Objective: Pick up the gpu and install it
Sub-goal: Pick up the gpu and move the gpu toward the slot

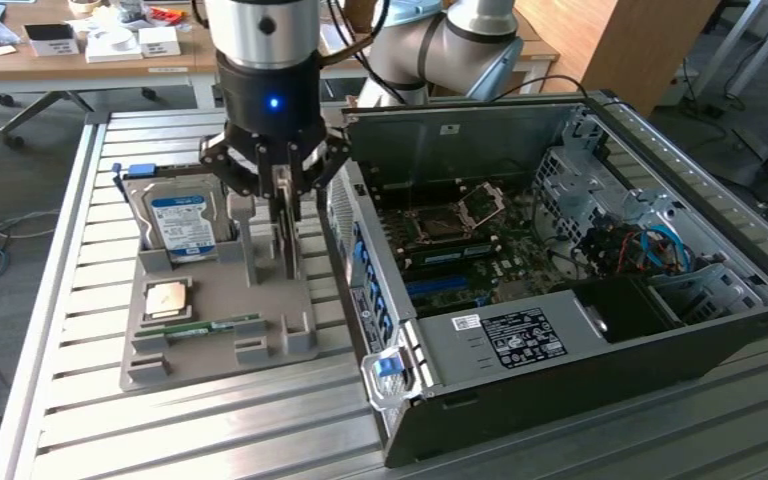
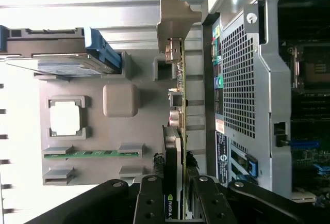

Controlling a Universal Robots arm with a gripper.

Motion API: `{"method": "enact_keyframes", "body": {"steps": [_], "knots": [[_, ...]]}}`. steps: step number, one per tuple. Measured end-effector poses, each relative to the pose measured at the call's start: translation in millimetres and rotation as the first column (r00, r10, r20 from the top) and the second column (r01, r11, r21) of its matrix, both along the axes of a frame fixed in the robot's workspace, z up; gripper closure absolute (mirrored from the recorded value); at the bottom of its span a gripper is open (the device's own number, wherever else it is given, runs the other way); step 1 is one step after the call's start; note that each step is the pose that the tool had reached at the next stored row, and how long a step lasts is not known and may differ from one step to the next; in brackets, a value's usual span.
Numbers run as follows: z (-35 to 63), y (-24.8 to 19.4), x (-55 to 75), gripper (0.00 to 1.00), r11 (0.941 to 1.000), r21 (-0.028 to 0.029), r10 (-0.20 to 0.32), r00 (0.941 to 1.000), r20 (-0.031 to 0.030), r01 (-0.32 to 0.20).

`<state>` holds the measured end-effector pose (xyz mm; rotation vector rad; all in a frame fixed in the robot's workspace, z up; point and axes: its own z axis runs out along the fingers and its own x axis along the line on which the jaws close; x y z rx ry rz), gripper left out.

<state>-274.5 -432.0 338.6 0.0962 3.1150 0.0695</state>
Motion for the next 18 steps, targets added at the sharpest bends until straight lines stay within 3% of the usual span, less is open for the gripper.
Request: {"method": "enact_keyframes", "body": {"steps": [8,18], "knots": [[28.5,0.0,0.0,0.73,1.0000,0.0000,0.000,1.0000,0.0000,0.000],[50.5,0.0,0.0,0.73,1.0000,0.0000,0.000,1.0000,0.0000,0.000]]}}
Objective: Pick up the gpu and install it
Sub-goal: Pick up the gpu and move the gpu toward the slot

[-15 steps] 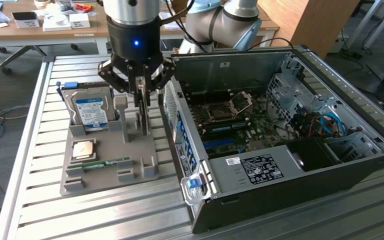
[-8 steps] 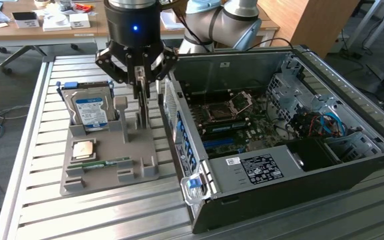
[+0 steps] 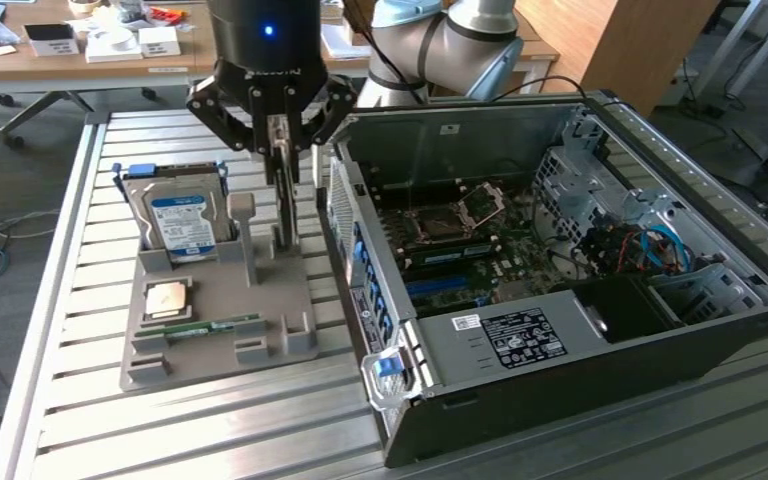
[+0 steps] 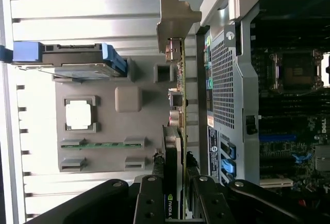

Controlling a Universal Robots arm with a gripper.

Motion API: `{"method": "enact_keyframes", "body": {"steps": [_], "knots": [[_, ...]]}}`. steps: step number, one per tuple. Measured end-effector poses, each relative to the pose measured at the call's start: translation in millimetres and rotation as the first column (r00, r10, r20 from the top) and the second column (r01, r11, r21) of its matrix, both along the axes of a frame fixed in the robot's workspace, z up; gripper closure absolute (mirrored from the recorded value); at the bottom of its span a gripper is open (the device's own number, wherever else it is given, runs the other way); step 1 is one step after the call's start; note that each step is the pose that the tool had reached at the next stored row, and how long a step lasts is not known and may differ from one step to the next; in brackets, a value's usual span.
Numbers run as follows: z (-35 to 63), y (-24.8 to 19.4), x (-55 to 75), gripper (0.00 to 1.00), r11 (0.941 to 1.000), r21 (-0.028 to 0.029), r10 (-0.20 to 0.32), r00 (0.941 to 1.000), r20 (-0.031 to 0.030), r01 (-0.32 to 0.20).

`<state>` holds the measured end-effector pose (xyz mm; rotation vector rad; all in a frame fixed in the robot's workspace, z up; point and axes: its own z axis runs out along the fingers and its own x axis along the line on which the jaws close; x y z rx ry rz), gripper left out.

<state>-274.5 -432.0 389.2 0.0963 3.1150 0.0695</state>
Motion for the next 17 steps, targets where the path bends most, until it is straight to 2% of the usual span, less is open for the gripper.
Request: {"method": "enact_keyframes", "body": {"steps": [7,14,17], "knots": [[18.2,0.0,0.0,0.73,1.0000,0.0000,0.000,1.0000,0.0000,0.000],[32.8,0.0,0.0,0.73,1.0000,0.0001,0.000,1.0000,0.0001,0.000],[35.7,0.0,0.0,0.73,1.0000,0.0001,0.000,1.0000,0.0001,0.000]]}}
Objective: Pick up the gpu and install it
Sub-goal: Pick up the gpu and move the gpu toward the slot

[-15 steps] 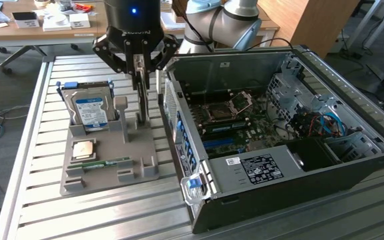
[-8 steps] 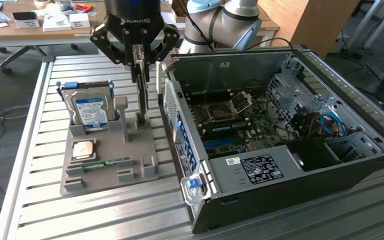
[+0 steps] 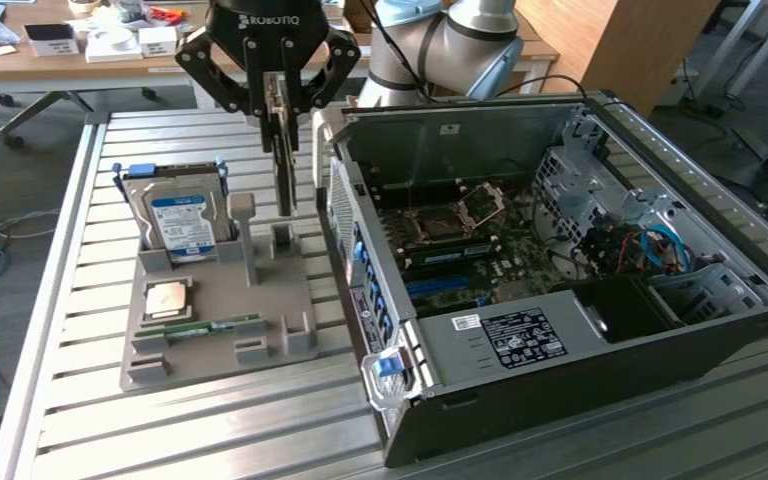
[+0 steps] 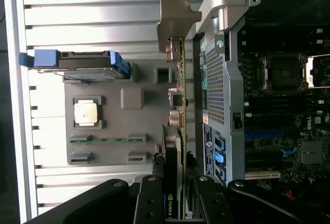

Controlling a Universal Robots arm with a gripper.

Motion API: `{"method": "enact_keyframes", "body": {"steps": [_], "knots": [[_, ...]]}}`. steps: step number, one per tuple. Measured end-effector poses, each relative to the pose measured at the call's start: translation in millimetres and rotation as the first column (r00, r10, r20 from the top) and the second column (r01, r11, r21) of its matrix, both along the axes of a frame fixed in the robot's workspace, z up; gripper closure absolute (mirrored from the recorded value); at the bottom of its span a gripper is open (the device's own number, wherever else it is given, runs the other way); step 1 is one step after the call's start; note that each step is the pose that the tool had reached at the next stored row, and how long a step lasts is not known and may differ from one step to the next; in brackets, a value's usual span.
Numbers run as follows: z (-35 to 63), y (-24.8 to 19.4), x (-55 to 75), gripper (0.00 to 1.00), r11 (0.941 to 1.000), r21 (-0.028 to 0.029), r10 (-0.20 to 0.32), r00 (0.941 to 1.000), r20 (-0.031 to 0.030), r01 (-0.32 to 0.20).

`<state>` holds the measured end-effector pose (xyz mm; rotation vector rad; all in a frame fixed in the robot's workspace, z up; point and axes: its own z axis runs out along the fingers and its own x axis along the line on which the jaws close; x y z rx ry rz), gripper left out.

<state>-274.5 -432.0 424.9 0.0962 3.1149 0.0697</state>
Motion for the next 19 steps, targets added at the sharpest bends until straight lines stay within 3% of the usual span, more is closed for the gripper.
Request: {"method": "enact_keyframes", "body": {"steps": [10,19], "knots": [[0.1,0.0,2.5,0.73,1.0000,0.0000,0.000,1.0000,-0.0001,0.000],[0.1,0.0,15.2,0.73,1.0000,0.0077,0.000,1.0000,-0.0001,0.000]]}}
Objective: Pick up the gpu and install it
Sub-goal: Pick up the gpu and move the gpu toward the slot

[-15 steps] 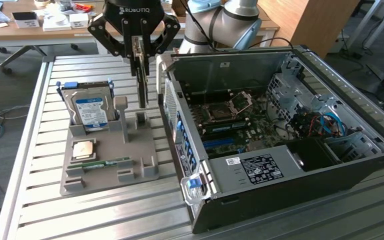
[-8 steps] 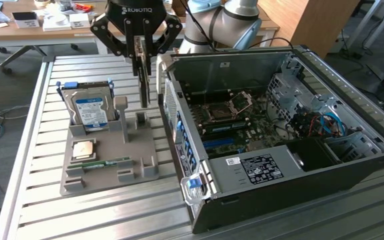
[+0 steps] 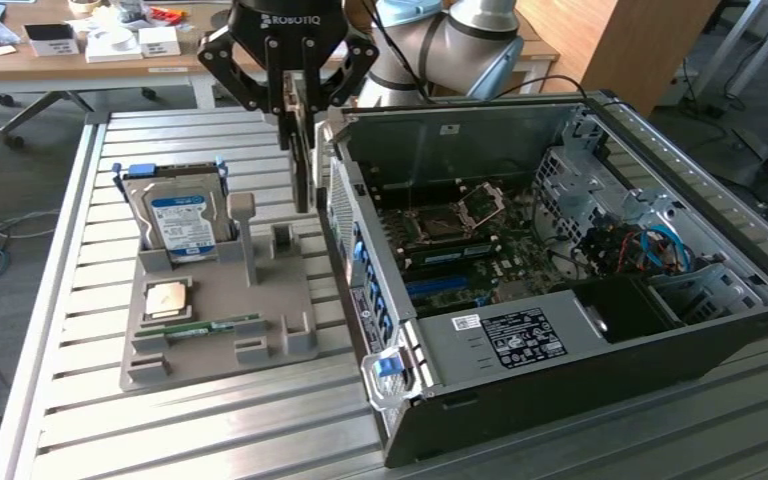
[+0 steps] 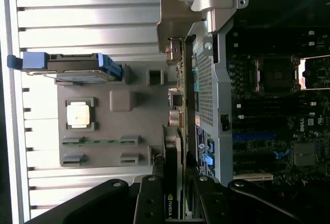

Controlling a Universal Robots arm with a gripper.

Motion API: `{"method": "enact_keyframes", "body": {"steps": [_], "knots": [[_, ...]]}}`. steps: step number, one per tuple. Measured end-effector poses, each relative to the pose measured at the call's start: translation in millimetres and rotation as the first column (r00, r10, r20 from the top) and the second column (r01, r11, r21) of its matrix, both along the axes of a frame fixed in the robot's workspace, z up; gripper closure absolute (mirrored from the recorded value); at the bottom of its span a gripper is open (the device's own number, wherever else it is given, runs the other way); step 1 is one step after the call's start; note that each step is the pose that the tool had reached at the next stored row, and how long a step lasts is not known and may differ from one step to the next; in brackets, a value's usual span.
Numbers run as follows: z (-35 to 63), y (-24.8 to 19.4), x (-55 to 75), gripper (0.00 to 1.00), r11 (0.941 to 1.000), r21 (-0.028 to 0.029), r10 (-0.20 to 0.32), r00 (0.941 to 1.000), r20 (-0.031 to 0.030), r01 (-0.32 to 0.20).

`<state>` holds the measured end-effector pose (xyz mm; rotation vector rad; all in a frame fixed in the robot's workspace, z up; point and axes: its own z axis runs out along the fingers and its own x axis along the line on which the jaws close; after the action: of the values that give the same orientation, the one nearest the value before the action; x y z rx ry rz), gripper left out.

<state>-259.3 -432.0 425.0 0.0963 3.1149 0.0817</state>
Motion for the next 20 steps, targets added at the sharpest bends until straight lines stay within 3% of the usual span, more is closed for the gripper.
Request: {"method": "enact_keyframes", "body": {"steps": [12,20], "knots": [[0.0,0.0,21.4,0.73,0.9999,0.0111,0.000,1.0000,-0.0001,0.000],[0.0,0.0,42.7,0.73,0.9997,0.0227,0.000,1.0000,0.0000,0.000]]}}
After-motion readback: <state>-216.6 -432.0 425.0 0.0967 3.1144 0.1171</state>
